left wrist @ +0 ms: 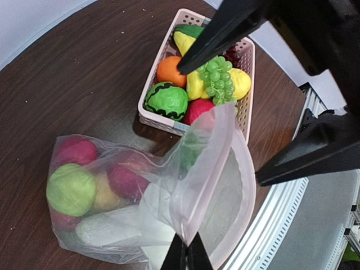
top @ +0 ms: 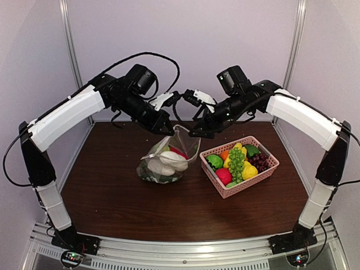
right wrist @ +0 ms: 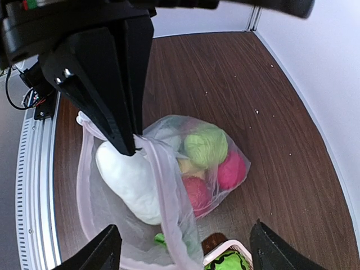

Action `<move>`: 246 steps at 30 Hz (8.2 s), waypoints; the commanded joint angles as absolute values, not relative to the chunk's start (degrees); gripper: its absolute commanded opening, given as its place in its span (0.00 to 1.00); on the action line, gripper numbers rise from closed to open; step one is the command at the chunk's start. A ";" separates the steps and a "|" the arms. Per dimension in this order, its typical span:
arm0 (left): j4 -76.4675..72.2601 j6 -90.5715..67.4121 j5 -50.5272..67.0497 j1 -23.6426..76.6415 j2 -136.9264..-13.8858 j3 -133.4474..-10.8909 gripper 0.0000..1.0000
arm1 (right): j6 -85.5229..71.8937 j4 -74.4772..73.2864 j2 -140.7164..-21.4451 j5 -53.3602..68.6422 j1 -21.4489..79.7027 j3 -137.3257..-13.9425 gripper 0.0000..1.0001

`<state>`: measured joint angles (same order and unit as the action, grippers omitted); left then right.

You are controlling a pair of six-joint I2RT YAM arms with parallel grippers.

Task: Place the food in the zip-top bag and seal the zipper
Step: Adjust the zipper food storage bag at the center of the board, then pick up the fake fruit from the bin, then place the fake fruit in the zipper food storage bag, then pass from the left arm to the right, then hold the zipper food storage bag at the center of the board.

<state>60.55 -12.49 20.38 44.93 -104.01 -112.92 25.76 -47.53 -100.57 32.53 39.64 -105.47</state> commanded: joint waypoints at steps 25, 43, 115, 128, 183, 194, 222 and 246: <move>53.12 -12.65 17.54 45.53 -97.25 -105.48 0.00 | 23.07 -52.60 -101.59 32.80 42.25 -113.18 0.03; 50.20 -16.70 16.28 45.15 -100.16 -104.76 0.00 | 19.73 -42.31 -83.84 28.48 24.24 -80.26 0.81; 44.65 -26.72 26.92 43.08 -99.16 -108.04 0.00 | 23.84 -34.58 -93.46 43.81 39.87 -98.88 0.19; 45.46 -25.02 28.88 42.80 -99.01 -107.01 0.00 | 26.22 -43.74 -89.09 27.43 39.67 -102.53 0.79; -6.61 1.24 8.90 52.56 -63.68 -43.97 0.42 | 20.87 -57.67 -99.23 31.00 40.62 -109.51 0.00; -4.13 5.01 7.08 52.56 -66.06 -44.94 0.40 | 20.75 -57.68 -98.87 30.26 40.46 -108.90 0.00; -5.13 8.82 -1.97 54.09 -67.13 -43.37 0.13 | 20.44 -56.96 -97.03 30.16 39.75 -105.99 0.00; 43.14 1.63 12.20 54.18 -76.75 -85.56 0.00 | 29.57 -66.14 -96.22 44.69 39.76 -117.67 0.56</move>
